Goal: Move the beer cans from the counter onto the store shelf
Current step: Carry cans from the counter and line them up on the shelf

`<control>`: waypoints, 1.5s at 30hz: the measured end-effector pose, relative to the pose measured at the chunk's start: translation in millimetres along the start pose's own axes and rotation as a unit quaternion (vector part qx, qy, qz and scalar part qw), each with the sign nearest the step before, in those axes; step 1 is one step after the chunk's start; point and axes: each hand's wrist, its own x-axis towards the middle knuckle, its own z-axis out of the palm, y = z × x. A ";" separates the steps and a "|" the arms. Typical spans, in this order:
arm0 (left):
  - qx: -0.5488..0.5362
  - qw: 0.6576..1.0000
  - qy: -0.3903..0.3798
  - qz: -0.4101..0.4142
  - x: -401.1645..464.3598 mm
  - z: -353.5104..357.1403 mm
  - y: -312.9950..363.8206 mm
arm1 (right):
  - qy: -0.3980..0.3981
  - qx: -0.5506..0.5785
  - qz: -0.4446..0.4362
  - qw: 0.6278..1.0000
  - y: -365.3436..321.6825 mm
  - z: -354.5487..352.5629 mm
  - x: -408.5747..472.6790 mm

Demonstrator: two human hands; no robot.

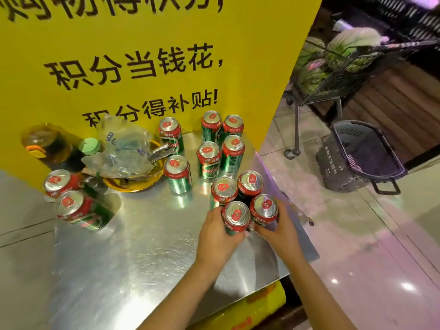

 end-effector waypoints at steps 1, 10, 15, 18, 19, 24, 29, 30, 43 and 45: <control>0.004 1.000 0.006 0.003 -0.2 1.0 -0.3 | -0.007 0.007 0.001 1.000 2.6 -1.1 2.1; 0.017 0.999 0.021 0.028 -5.0 -11.0 -0.6 | -0.025 0.022 0.000 0.999 0.9 -5.9 -0.7; -0.030 0.998 0.041 0.043 -30.7 -46.8 -8.0 | -0.047 0.023 -0.003 0.999 -10.3 3.0 -20.2; -0.060 0.994 0.078 0.039 -53.9 -78.8 -17.9 | -0.074 0.041 -0.004 0.996 -23.2 17.7 -33.5; -0.075 0.992 0.092 0.034 -63.8 -90.6 -22.5 | -0.088 0.047 -0.004 0.995 -28.2 25.1 -38.5; -0.134 0.972 0.192 0.019 -121.4 -151.2 -54.1 | -0.178 0.074 -0.027 0.981 -65.7 78.2 -68.7; -0.203 0.928 0.313 -0.012 -193.6 -211.1 -86.5 | -0.265 0.085 -0.076 0.958 -123.2 151.3 -115.8; -0.213 0.918 0.335 -0.018 -209.5 -224.3 -93.5 | -0.289 0.087 -0.076 0.950 -131.2 166.4 -125.5; -0.200 0.788 0.562 -0.150 -456.5 -378.1 -232.3 | -0.523 0.090 -0.128 0.838 -226.5 379.6 -348.9; -0.195 0.768 0.586 -0.167 -490.0 -394.1 -252.5 | -0.553 0.090 -0.124 0.819 -231.8 411.0 -383.6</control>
